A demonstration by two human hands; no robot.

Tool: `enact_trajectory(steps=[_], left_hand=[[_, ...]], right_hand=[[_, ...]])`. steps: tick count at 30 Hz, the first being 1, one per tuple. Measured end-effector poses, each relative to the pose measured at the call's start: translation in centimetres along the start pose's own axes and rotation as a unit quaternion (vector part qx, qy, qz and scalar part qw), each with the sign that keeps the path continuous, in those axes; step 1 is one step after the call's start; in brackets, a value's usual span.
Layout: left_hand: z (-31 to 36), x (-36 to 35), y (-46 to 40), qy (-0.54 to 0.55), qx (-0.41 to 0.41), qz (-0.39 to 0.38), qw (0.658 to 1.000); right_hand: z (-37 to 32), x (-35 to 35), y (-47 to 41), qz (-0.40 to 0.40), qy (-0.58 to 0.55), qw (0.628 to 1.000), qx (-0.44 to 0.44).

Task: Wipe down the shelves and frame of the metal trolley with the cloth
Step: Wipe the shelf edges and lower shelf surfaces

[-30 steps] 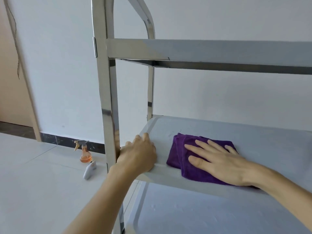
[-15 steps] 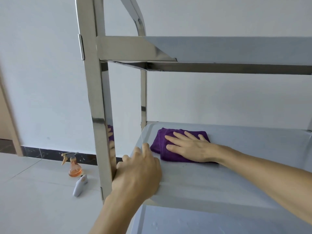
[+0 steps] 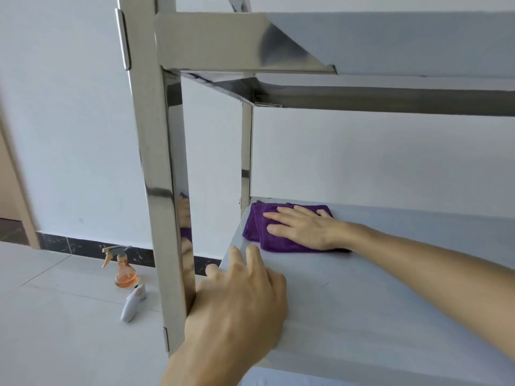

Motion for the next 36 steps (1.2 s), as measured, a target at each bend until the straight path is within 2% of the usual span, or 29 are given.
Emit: enact_trajectory(steps=[2,7,14,17,19,28,34,36], left_hand=[[-0.1,-0.1,-0.1,0.035,0.019,0.004,0.999],[0.0,-0.7,-0.6,0.043,0.031,-0.006,0.999],[0.4,-1.3,-1.3,0.068,0.049,-0.008,0.996],[0.9,-1.4,-1.7,0.063,0.05,-0.003,0.997],[1.1,-1.3,-1.9,0.068,0.054,0.001,0.996],[0.7,-1.1,-2.6,0.082,0.075,0.0,0.994],[0.9,-1.2,-2.7,0.07,0.074,-0.011,0.995],[1.3,-1.1,-2.8,0.03,0.057,-0.023,0.998]], right_hand=[[0.5,0.3,-2.0,0.011,-0.008,1.0,-0.022],[2.8,0.8,-2.7,0.019,-0.009,0.999,-0.045],[13.3,2.1,3.9,0.046,-0.001,0.986,-0.161],[15.0,2.0,6.6,0.046,-0.005,0.977,-0.208],[13.4,1.5,7.5,0.035,-0.013,0.98,-0.196],[3.1,-1.4,14.9,-0.001,-0.001,1.0,-0.021],[3.7,-1.3,20.8,-0.011,-0.021,1.0,-0.011],[4.0,-1.3,21.4,-0.013,-0.024,0.999,-0.016]])
Point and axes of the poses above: each hand's wrist, its own y-axis away from the middle knuckle, its own x-axis out of the back of the hand, z = x × y, the point moved 5 cm from there along -y, towards the middle knuckle
